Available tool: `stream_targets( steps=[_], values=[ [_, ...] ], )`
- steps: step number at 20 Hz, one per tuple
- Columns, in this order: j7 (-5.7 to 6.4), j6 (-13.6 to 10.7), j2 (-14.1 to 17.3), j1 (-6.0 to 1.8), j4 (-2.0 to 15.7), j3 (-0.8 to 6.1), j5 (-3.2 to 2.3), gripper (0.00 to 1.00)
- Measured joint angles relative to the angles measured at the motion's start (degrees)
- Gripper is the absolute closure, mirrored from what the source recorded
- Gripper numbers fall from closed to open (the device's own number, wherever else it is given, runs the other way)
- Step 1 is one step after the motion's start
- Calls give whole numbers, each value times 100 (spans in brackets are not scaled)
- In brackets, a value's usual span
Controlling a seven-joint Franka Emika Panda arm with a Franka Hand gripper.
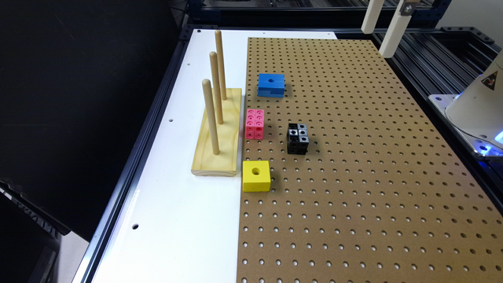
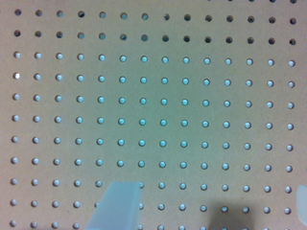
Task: Pick up blue block.
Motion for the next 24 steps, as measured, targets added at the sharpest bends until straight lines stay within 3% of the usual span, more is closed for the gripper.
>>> stream_targets(
  steps=[6,16,24],
  values=[
    [-6,1,-1,-59,-2,-1,-5,0],
    [-321,127,7,-485,2,-6,-25,0],
    [-466,289,99,-667,66,-6,-36,0]
  ],
)
